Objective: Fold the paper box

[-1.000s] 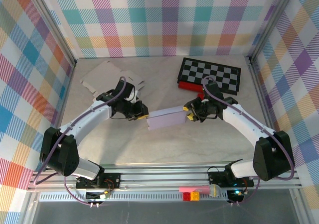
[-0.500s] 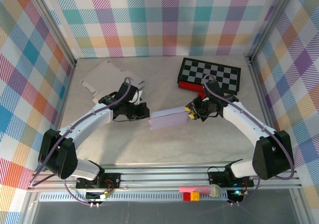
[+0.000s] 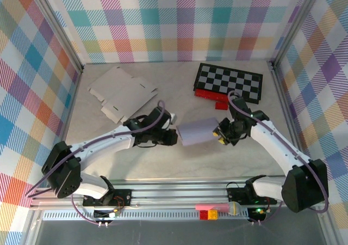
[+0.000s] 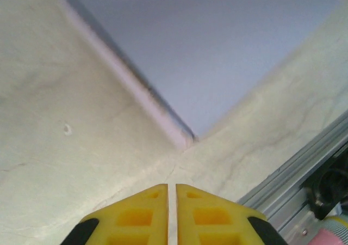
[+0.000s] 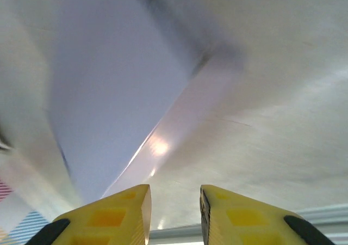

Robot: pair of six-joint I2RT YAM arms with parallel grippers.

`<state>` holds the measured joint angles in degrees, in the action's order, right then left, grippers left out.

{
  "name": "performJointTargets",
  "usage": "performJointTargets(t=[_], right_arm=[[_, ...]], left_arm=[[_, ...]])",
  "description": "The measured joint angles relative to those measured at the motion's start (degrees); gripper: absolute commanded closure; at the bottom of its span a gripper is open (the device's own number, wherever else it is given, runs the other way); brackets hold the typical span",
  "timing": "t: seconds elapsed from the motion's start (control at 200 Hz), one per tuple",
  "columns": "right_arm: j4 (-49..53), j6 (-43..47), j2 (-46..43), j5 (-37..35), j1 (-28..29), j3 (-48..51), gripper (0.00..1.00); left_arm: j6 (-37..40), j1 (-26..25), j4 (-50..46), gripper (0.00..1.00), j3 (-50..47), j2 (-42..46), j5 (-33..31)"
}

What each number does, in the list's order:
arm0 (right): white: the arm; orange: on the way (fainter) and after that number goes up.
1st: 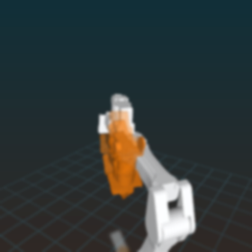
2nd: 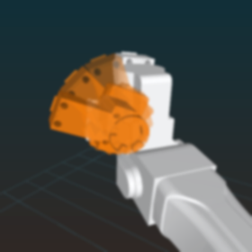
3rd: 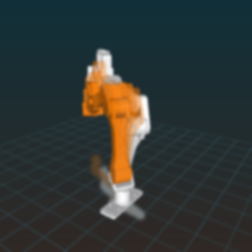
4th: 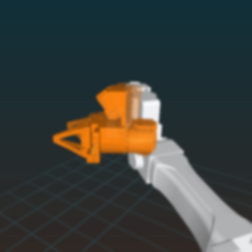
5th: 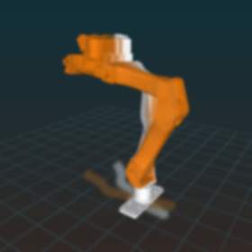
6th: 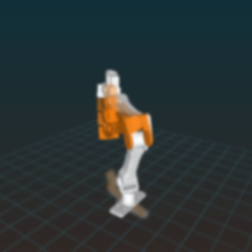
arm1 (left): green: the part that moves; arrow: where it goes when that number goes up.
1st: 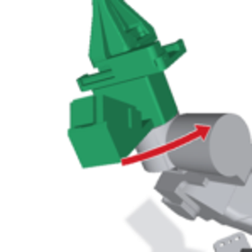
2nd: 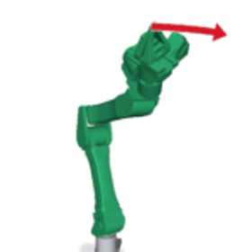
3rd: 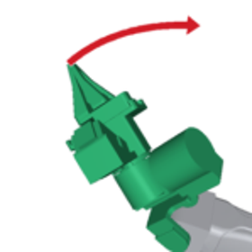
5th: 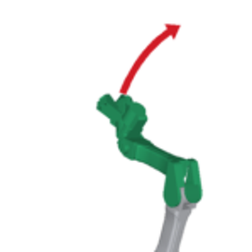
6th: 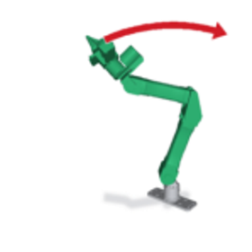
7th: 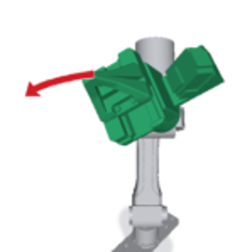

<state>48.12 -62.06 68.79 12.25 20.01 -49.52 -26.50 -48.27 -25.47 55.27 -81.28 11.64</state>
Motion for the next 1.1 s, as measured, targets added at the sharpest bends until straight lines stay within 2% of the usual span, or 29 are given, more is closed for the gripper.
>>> performJointTargets(t=[0.145,0.38,0.49,0.64,0.875,1.1], right_arm=[[2.8,1.0,-3.5,0.0,-0.9,5.4,0.66],[0.1,2.2,-7.1,0.9,-0.9,6.5,0.5],[-5.4,1.2,-6.8,3.0,-0.9,8.3,0.49],[-8.7,0.4,-3.0,4.0,-0.9,7.7,0.45],[-5.6,3.1,-1.2,2.4,-1.1,-1.6,0.42],[0.9,7.0,-2.6,-1.7,-1.4,-9.7,0.42]], left_arm=[[-1.0,-2.3,0.6,0.81,-2.3,-2.6,1.1],[-6.8,-0.4,3.2,0.56,-2.5,-1.7,1.3],[-10.4,2.5,5.5,0.56,-0.8,-4.2,2.3],[-14.5,4.6,11.3,0.55,4.4,-13.7,4.8],[-18.2,4.4,14.9,0.57,10.2,-25.0,8.9],[-22.0,2.6,18.6,0.66,13.7,-30.4,11.1]])
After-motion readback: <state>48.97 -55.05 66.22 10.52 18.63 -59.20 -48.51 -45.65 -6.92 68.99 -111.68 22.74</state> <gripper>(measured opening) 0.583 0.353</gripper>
